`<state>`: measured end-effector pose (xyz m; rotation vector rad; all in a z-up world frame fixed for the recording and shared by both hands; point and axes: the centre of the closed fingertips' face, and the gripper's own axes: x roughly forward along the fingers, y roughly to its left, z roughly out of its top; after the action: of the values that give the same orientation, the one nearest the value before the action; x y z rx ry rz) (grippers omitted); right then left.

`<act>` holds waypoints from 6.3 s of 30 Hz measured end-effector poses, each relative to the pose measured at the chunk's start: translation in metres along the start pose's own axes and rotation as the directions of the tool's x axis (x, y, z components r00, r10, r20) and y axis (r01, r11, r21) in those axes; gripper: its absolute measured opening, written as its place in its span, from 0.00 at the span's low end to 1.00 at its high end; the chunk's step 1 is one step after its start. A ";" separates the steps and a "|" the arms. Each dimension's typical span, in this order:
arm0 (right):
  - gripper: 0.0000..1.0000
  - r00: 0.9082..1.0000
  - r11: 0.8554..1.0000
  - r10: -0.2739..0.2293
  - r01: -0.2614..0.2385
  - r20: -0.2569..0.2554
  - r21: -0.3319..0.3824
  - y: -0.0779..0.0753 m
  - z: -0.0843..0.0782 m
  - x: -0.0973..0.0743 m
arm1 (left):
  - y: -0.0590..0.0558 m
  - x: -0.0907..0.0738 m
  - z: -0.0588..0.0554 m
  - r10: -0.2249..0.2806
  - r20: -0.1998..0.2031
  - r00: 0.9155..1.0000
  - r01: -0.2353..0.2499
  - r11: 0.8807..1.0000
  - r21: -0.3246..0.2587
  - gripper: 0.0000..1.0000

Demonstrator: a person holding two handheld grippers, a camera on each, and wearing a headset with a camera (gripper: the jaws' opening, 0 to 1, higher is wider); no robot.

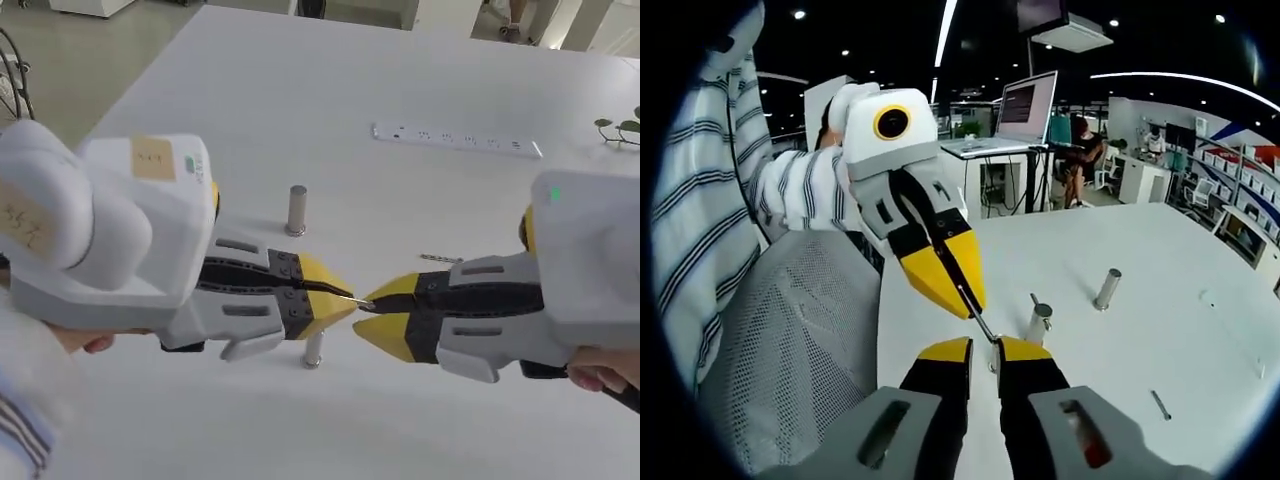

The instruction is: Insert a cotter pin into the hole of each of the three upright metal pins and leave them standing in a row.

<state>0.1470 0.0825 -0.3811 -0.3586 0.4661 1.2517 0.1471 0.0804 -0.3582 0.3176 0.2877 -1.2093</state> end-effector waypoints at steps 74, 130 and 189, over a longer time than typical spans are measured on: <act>0.00 0.958 0.992 0.104 -0.118 -0.269 -0.039 -0.004 -0.058 0.020 | 0.022 0.020 -0.071 -0.115 -0.273 0.955 0.140 0.988 0.071 0.15; 0.00 0.938 0.978 0.130 -0.175 -0.321 -0.116 -0.015 -0.057 0.032 | 0.026 0.027 -0.076 -0.151 -0.274 0.950 0.170 0.984 0.047 0.06; 0.15 0.976 0.989 0.060 -0.087 -0.208 -0.123 -0.023 -0.045 0.050 | 0.027 0.021 -0.081 -0.113 -0.286 0.951 0.122 0.992 0.013 0.20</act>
<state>0.1748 0.0942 -0.4449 -0.5903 0.5773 1.3272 0.1761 0.1024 -0.4388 0.5089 0.5453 -1.2864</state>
